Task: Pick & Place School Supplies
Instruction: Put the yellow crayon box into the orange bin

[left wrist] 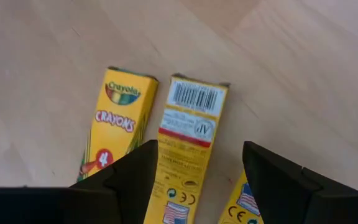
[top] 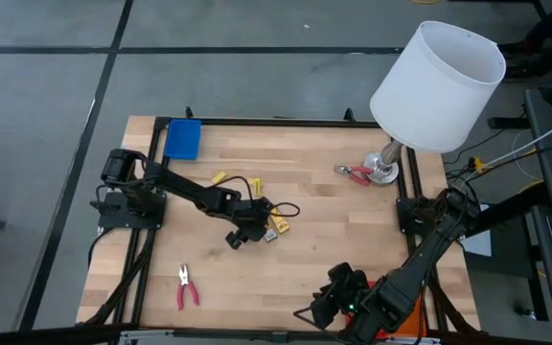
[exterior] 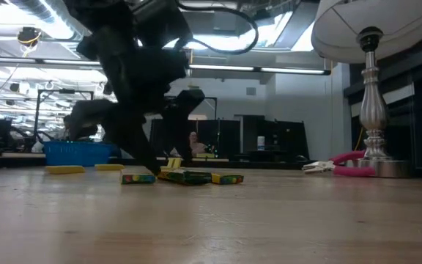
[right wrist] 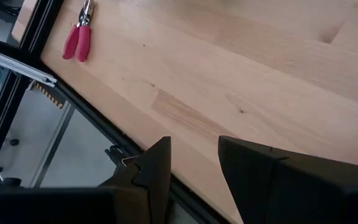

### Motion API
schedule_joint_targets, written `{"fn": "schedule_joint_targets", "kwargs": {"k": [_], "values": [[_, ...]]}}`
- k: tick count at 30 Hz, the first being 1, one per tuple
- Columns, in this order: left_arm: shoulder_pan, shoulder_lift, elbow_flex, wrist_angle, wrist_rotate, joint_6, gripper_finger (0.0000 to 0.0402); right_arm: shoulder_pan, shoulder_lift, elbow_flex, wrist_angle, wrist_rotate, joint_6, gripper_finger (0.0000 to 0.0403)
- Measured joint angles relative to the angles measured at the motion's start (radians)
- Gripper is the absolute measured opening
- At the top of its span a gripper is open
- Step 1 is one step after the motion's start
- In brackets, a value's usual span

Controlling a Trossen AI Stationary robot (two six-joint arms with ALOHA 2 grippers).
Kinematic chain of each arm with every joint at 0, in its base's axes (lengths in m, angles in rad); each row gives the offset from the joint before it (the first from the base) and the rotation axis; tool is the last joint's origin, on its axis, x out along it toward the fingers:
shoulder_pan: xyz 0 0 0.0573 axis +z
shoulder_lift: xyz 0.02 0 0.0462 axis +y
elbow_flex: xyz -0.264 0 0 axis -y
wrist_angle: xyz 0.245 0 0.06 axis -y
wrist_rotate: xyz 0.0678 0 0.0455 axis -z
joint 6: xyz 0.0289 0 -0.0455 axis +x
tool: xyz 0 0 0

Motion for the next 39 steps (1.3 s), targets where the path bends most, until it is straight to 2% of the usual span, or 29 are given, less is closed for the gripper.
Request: {"fn": "schedule_joint_targets", "kwargs": {"k": [13, 19, 39], "values": [[0.036, 0.110, 0.094, 0.003, 0.028, 0.011, 0.0233, 0.030, 0.000, 0.000, -0.024, -0.003, 0.090, 0.0139], [0.046, 0.115, 0.099, -0.026, 0.065, -0.037, 0.0233, 0.041, 0.000, 0.000, -0.024, -0.003, 0.118, 0.0139], [0.041, 0.114, 0.099, -0.100, 0.079, -0.113, 0.0233, 0.042, 0.000, 0.000, -0.005, 0.008, 0.120, 0.0139]]}}
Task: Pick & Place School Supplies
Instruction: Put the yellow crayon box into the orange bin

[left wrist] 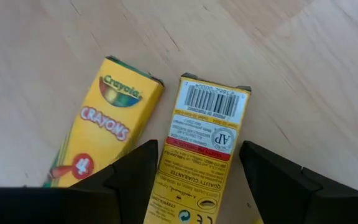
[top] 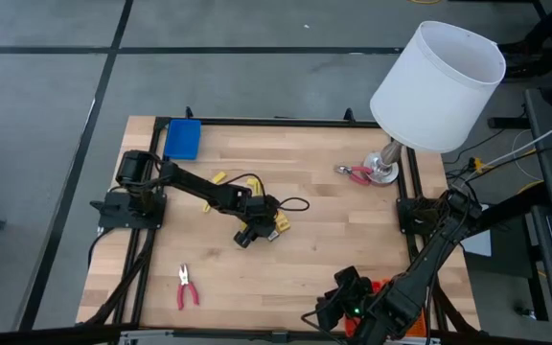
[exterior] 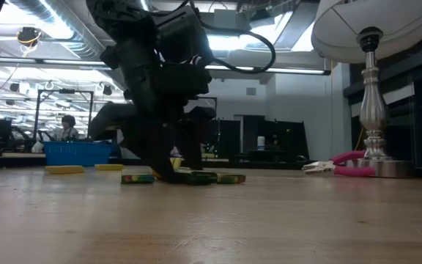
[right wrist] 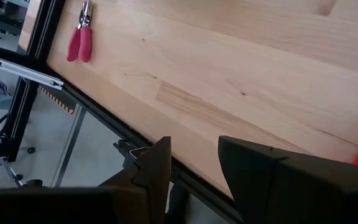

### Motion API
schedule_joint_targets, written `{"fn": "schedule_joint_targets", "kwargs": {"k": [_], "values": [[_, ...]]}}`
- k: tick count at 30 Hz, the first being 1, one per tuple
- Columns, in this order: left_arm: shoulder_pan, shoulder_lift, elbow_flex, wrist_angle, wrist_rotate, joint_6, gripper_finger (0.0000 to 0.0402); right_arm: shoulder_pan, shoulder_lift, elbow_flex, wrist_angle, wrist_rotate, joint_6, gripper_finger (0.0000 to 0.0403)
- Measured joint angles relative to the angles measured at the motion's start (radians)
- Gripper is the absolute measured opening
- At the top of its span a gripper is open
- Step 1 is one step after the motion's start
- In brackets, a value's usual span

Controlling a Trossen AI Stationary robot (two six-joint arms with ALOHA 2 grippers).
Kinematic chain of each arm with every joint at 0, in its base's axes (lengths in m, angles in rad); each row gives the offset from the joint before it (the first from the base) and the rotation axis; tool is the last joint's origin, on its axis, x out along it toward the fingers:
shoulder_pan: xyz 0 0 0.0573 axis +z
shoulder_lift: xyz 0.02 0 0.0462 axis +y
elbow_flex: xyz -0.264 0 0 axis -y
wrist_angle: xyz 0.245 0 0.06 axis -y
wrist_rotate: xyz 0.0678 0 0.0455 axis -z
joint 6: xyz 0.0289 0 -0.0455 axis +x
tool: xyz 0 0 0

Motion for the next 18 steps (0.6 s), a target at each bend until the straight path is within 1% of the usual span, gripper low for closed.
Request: {"fn": "schedule_joint_targets", "kwargs": {"k": [10, 14, 18], "values": [[0.001, 0.000, -0.001, -0.008, 0.011, -0.005, 0.0233, 0.000, 0.000, 0.000, 0.001, 0.026, 0.000, 0.0139], [0.005, 0.000, -0.002, -0.011, 0.018, -0.033, 0.0232, 0.000, 0.000, 0.000, 0.012, 0.038, 0.001, 0.0139], [0.018, 0.001, -0.003, -0.013, 0.036, -0.059, 0.0220, 0.000, 0.000, 0.000, 0.015, 0.052, 0.001, 0.0139]]}}
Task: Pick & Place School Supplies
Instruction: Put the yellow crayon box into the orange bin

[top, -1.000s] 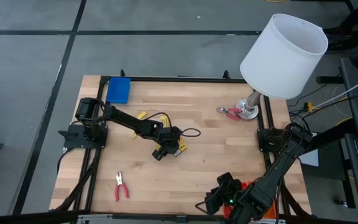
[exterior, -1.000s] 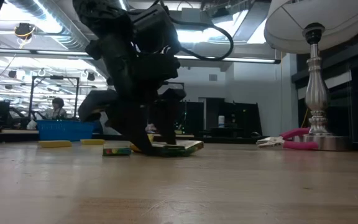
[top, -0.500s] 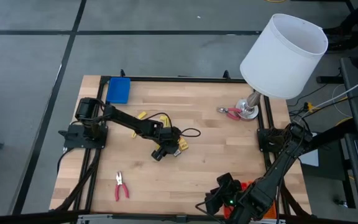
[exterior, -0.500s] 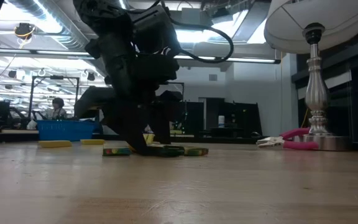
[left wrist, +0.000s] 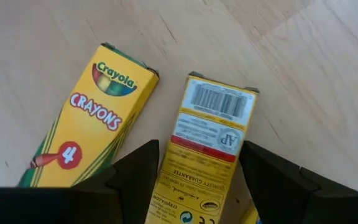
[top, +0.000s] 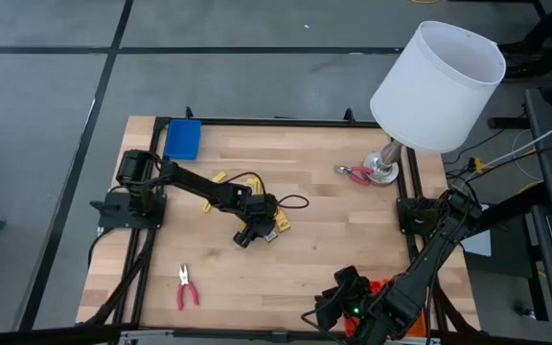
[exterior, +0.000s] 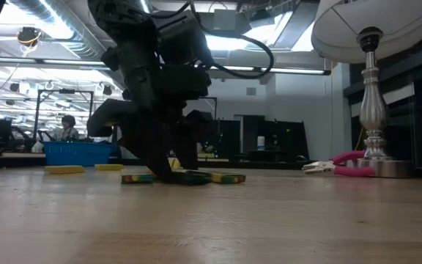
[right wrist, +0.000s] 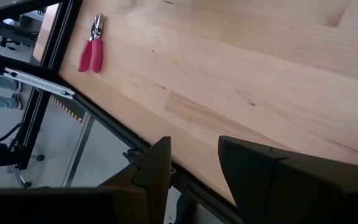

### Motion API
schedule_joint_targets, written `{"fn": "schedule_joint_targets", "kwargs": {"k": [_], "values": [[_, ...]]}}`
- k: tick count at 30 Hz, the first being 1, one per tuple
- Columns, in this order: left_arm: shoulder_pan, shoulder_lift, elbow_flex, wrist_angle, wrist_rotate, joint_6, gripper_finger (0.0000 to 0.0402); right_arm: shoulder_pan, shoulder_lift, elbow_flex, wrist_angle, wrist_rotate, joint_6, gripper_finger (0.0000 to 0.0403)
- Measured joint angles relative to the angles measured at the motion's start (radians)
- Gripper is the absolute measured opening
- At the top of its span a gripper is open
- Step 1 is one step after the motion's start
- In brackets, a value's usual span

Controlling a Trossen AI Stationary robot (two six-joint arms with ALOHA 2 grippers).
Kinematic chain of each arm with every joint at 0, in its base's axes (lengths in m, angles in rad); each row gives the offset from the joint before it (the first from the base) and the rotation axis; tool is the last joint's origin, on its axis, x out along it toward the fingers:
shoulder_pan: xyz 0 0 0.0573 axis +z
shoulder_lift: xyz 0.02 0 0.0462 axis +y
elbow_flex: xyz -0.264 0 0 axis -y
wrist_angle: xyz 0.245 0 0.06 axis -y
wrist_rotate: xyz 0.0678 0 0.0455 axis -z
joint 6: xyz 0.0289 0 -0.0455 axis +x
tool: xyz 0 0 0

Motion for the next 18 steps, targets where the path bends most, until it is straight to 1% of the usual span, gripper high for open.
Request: {"fn": "schedule_joint_targets", "kwargs": {"k": [10, 15, 18], "values": [[0.017, 0.001, -0.001, 0.002, 0.073, -0.058, 0.0168, 0.000, 0.000, 0.000, 0.006, 0.007, -0.003, 0.0139], [0.016, -0.007, -0.004, 0.005, 0.128, -0.092, 0.0158, 0.000, 0.000, 0.000, 0.049, 0.087, -0.070, 0.0139], [0.015, -0.025, -0.007, 0.001, 0.156, -0.110, 0.0157, -0.004, 0.000, 0.000, 0.052, 0.105, -0.116, 0.0139]]}}
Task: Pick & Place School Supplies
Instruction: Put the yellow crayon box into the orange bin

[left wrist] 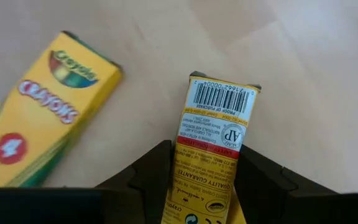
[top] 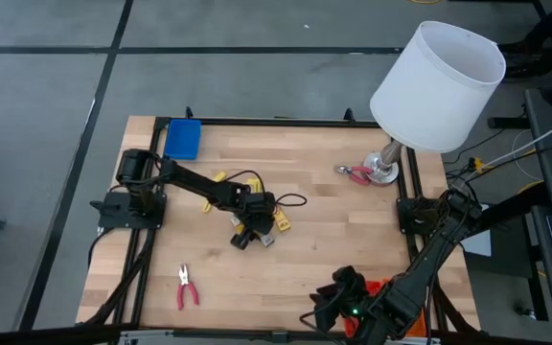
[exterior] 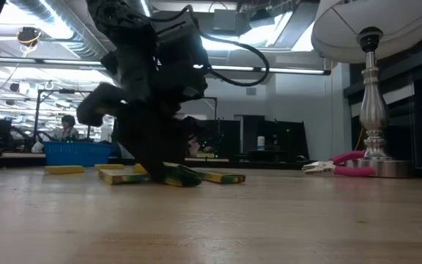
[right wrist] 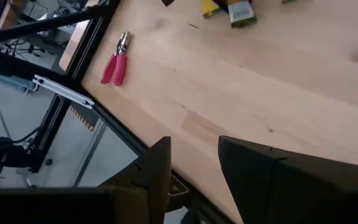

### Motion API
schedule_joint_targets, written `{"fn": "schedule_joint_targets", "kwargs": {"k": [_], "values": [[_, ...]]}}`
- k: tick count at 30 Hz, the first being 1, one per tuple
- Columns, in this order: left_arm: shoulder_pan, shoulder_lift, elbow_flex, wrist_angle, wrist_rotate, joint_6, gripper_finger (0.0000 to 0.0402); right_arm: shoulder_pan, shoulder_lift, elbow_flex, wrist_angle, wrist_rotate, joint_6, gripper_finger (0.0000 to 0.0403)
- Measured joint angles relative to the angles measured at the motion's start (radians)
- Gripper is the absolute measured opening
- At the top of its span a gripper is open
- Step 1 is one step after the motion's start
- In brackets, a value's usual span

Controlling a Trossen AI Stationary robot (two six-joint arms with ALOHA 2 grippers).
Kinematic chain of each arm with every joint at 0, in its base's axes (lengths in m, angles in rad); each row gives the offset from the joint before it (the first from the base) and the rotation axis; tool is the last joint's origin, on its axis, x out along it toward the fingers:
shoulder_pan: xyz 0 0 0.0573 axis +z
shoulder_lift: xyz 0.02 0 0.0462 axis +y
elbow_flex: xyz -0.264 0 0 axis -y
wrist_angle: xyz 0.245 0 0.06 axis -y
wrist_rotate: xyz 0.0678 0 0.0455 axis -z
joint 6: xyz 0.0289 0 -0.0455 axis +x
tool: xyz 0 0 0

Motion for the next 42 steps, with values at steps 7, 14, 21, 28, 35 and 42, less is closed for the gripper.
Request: {"fn": "schedule_joint_targets", "kwargs": {"k": [7, 14, 21, 28, 35, 42], "values": [[0.001, -0.075, 0.002, 0.029, 0.058, -0.053, 0.0154, -0.031, 0.000, 0.001, 0.010, 0.014, -0.151, 0.0139], [0.002, -0.158, 0.004, 0.047, 0.155, -0.146, 0.0152, -0.110, -0.029, 0.001, 0.014, -0.059, -0.471, 0.0139], [0.002, -0.253, 0.005, 0.070, 0.292, -0.297, 0.0152, -0.210, -0.093, 0.001, 0.024, -0.138, -0.766, 0.0139], [0.002, -0.319, 0.006, 0.106, 0.384, -0.435, 0.0151, -0.283, -0.107, 0.001, 0.126, -0.220, -1.164, 0.0139], [0.002, -0.333, 0.007, 0.120, 0.386, -0.496, 0.0150, -0.308, -0.107, 0.001, 0.264, -0.189, -1.505, 0.0139], [0.002, -0.333, 0.007, 0.187, 0.442, -0.566, 0.0149, -0.319, -0.107, 0.001, 0.323, -0.149, -1.585, 0.0164]]}}
